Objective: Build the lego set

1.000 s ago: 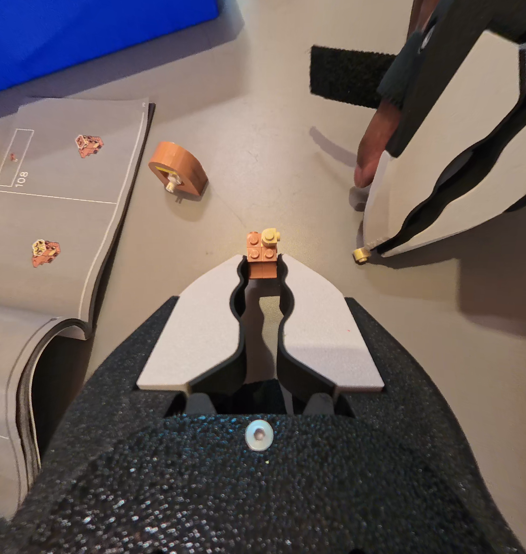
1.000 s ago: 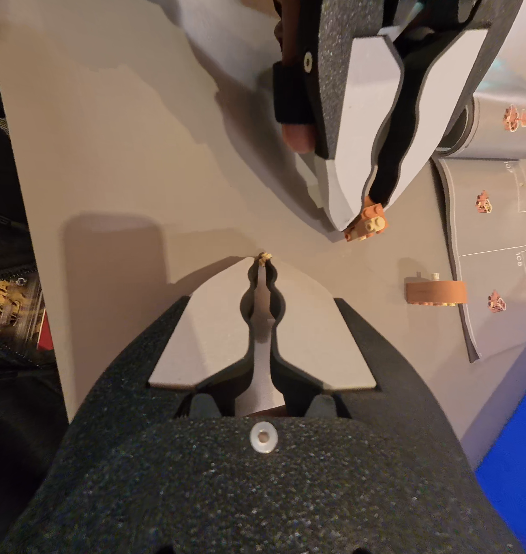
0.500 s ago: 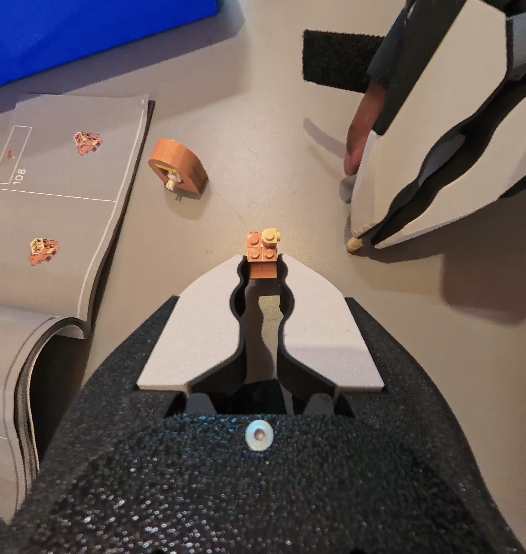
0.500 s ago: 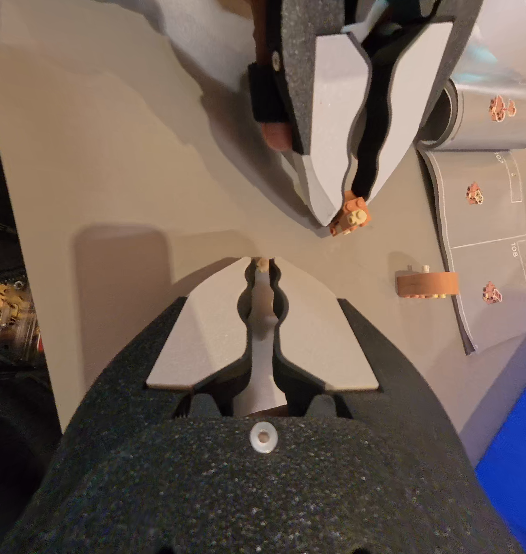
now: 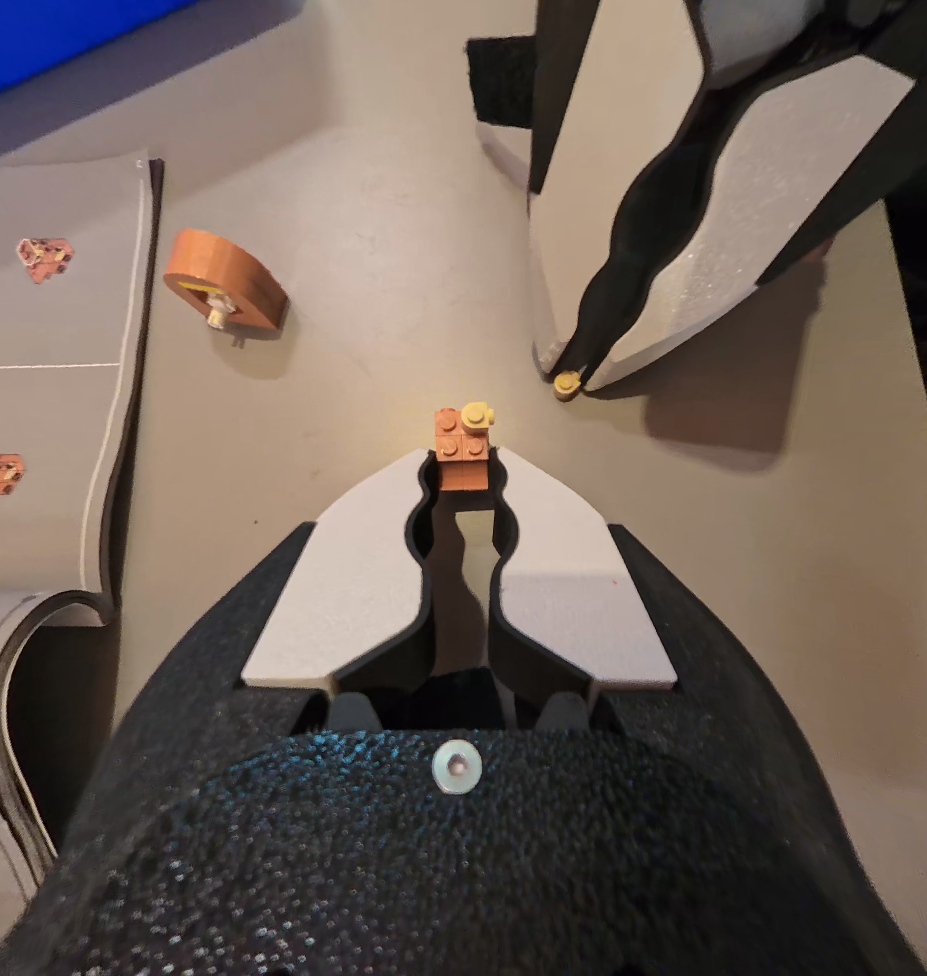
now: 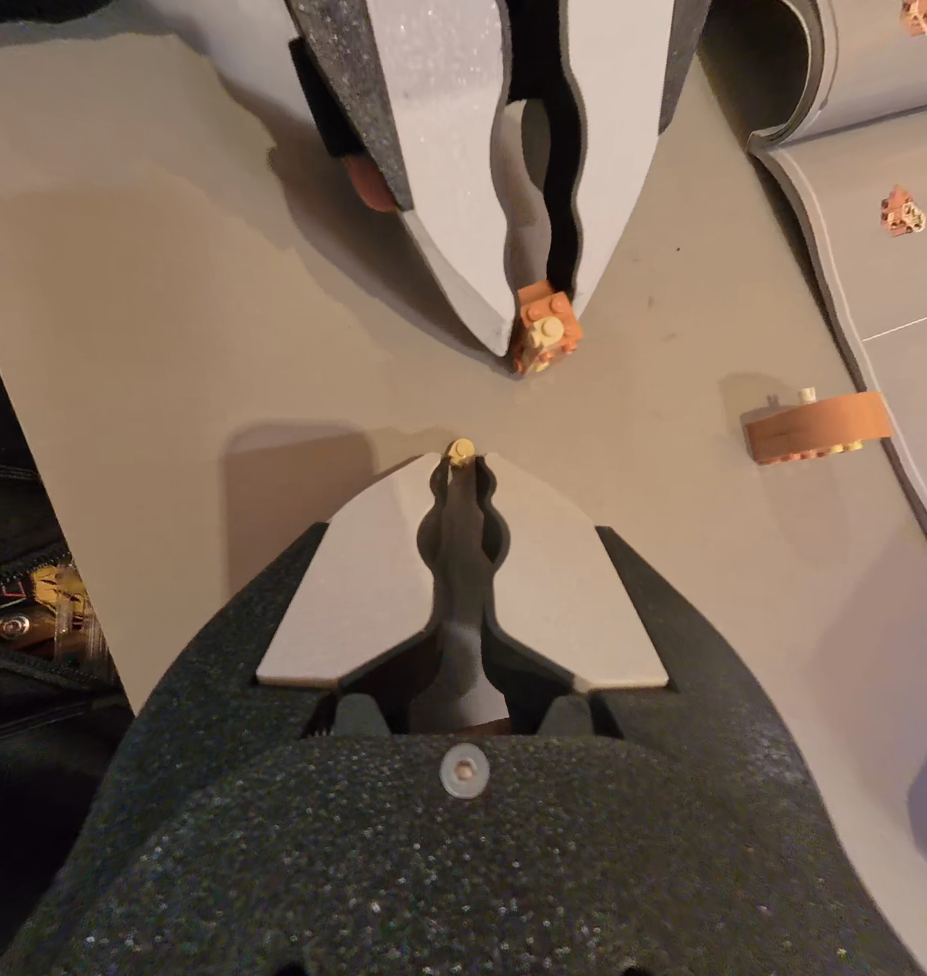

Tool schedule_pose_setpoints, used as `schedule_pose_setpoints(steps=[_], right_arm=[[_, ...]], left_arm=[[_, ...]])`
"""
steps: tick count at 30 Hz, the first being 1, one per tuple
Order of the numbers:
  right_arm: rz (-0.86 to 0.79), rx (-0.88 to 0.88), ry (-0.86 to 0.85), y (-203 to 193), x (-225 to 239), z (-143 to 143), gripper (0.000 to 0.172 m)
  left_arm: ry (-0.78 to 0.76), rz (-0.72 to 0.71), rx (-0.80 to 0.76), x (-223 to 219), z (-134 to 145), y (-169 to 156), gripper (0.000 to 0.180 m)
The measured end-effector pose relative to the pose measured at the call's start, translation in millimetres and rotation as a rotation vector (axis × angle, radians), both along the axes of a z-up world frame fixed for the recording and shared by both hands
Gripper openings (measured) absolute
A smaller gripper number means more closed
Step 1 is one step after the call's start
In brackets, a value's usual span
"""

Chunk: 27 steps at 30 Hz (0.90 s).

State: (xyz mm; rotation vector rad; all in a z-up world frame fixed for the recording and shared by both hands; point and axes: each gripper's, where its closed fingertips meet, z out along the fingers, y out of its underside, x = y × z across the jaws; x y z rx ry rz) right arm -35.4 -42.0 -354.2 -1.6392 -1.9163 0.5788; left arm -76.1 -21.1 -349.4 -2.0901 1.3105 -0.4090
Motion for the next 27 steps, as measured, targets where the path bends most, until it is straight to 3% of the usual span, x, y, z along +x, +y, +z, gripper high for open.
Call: schedule_pose_setpoints(steps=[6, 14, 27], right_arm=[[0.022, 0.023, 0.019, 8.1, -3.0, 3.0, 0.007], [0.181, 0.038, 0.142, 9.3, -10.6, 46.4, 0.007], [0.335, 0.062, 0.043, -4.0, -10.0, 34.0, 0.007]], left_arm=[[0.0, -0.037, -0.003, 3.1, -0.2, -4.8, 0.018], [0.007, -0.145, 0.032, 13.1, 1.9, -15.9, 0.017], [0.01, -0.265, 0.06, 24.8, 4.1, -31.4, 0.017]])
